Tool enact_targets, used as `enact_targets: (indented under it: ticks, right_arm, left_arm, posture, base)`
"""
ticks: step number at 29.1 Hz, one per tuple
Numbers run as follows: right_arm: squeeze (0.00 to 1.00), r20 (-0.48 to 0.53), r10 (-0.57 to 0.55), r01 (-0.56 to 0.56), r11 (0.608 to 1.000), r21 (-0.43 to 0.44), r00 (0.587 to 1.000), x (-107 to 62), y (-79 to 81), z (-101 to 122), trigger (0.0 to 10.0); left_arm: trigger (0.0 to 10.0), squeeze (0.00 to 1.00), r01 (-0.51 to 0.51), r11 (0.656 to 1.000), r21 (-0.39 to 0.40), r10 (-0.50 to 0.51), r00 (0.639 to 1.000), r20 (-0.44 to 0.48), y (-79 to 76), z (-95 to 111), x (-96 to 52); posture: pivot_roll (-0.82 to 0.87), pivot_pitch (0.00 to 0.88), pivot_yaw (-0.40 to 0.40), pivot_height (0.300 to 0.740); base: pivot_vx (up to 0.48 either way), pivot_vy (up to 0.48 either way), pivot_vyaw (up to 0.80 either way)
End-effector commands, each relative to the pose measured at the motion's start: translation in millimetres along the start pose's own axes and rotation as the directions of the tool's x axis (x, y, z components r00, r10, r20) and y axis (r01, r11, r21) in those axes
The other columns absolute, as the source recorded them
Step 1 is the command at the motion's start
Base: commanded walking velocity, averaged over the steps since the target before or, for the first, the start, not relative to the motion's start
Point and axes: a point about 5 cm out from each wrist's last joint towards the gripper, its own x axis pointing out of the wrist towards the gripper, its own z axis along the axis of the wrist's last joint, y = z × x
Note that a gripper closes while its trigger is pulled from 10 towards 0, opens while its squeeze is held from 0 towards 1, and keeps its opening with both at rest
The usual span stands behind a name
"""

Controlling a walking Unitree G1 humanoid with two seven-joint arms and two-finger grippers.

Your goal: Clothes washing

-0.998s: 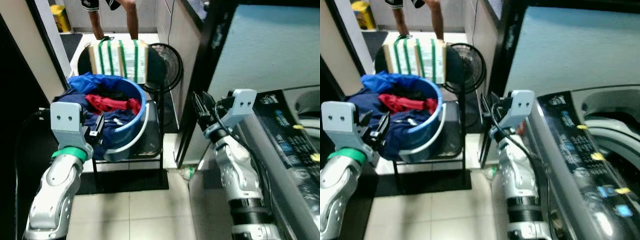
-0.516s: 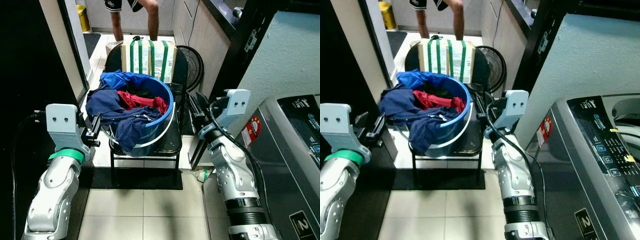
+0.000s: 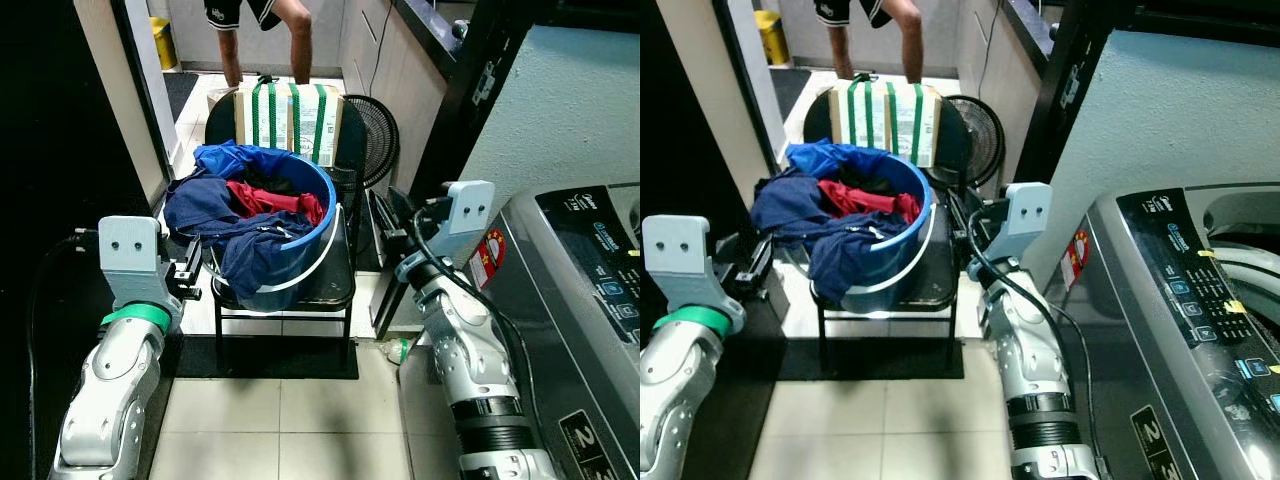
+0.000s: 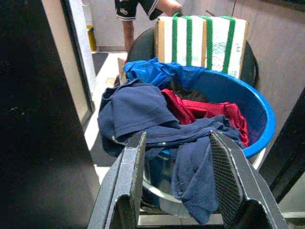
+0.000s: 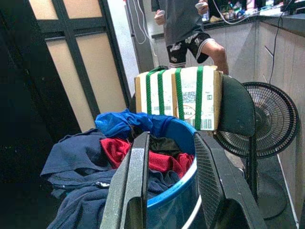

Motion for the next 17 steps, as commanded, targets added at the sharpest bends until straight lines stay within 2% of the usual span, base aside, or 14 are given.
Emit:
enact_targets:
  ticks: [1,7,9,17]
  right_arm:
    - [0.0,-0.023,-0.006,0.006,1.0,-0.001,1.0,-4.8,-3.8,-5.5,10.0]
    - [0.0,-0.01,0.003,-0.003,1.0,0.017,1.0,-6.7,-2.9,-4.4,10.0]
    - [0.0,-0.006,-0.017,0.017,0.999,0.05,1.0,-7.1,-4.5,-4.7,10.0]
    - [0.0,-0.005,-0.01,0.01,0.999,0.039,1.0,-7.9,-3.7,-4.6,10.0]
  left_arm:
    - [10.0,0.0,-0.002,1.0,0.006,0.002,1.0,-0.006,0.0,-3.2,-0.2]
    - [10.0,0.0,-0.028,1.0,0.004,0.028,1.0,-0.003,3.8,-2.8,0.1]
    - [10.0,0.0,-0.027,1.0,0.001,0.027,1.0,0.001,3.8,-1.9,0.1]
    - [10.0,0.0,-0.022,1.0,-0.006,0.022,1.0,0.006,4.4,-1.2,-1.1]
  posture:
    - [0.13,0.049,0.014,0.74]
    - [0.13,0.051,0.015,0.74]
    - [0.13,0.052,0.016,0.74]
    - [0.13,0.055,0.017,0.74]
  base:
    - [0.24,0.0,0.0]
    - [0.371,0.0,0.8]
    - [0.388,0.0,0.0]
    - [0.388,0.0,0.0]
